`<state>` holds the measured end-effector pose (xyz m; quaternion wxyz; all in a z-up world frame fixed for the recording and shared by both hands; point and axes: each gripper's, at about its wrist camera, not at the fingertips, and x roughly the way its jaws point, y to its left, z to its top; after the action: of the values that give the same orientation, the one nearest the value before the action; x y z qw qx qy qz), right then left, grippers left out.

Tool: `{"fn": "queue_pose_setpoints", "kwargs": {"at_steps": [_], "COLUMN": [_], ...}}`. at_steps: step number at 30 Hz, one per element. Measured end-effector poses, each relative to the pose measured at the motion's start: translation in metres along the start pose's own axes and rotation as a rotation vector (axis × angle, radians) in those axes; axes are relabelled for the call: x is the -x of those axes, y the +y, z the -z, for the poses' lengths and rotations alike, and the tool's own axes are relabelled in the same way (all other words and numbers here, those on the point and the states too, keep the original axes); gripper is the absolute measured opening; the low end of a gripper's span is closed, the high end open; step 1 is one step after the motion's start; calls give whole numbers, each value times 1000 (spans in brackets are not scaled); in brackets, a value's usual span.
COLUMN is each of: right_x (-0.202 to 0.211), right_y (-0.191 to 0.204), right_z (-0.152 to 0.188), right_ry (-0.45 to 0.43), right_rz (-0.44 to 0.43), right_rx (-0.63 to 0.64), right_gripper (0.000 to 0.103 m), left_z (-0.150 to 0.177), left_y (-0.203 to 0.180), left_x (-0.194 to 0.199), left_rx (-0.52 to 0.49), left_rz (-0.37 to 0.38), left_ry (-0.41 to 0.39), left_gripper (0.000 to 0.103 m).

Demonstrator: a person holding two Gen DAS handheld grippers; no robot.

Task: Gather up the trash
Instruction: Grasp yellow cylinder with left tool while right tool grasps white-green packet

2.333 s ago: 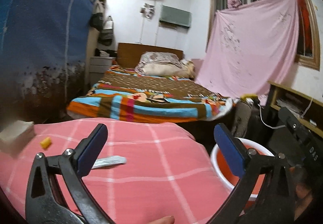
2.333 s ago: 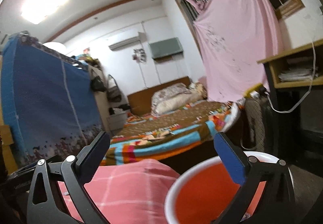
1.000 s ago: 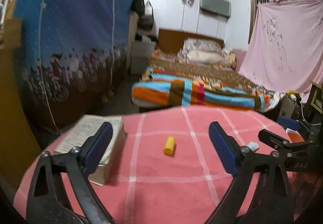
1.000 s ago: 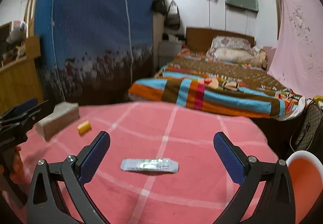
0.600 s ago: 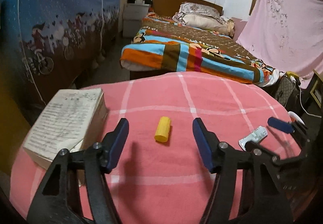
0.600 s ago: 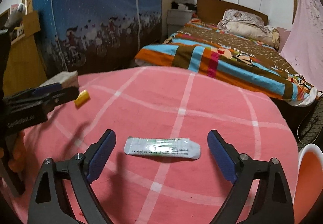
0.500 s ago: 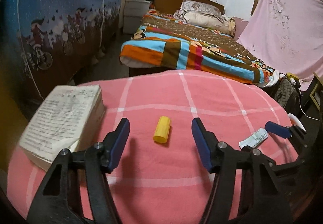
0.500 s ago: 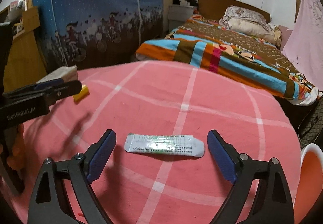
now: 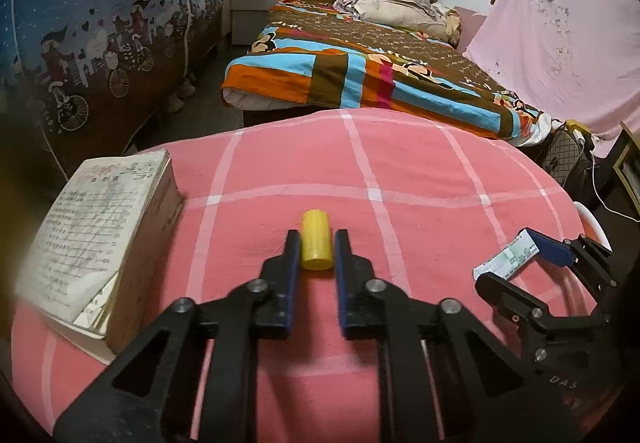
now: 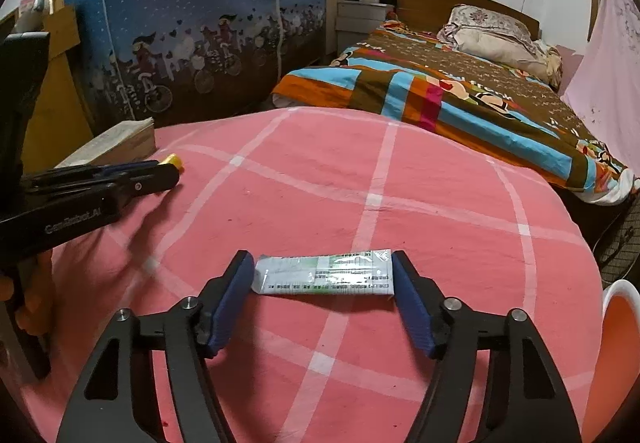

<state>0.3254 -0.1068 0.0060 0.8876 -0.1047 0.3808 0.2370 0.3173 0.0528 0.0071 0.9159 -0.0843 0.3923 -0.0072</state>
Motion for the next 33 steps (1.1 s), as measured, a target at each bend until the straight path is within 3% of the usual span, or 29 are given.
{"fn": "queue_pose_setpoints", "kwargs": {"at_steps": [11,12,15,25,33], "right_x": [2,2,5,24,45], "right_y": [-4,-3,-3,-6,2], "right_z": [0,0,2,14,31], "right_ry": [-12,-12,-14,-35,-3], "right_rz": [-19,-14,-8,-40,-116], "right_rx": [-39,-35,-34,-66,-32], "right_gripper": [57,48,45,31,31], "left_z": [5,6,9,24,39], "left_y": [0,-1,-4,-18,-24], "left_x": [20,22,28,44,52], "left_rx": [19,19,19,3,19], "left_rz": [-14,-10,6,51,84], "left_ry": [-75,-81,-96,-96,-67], "left_gripper": [0,0,0,0,0]}}
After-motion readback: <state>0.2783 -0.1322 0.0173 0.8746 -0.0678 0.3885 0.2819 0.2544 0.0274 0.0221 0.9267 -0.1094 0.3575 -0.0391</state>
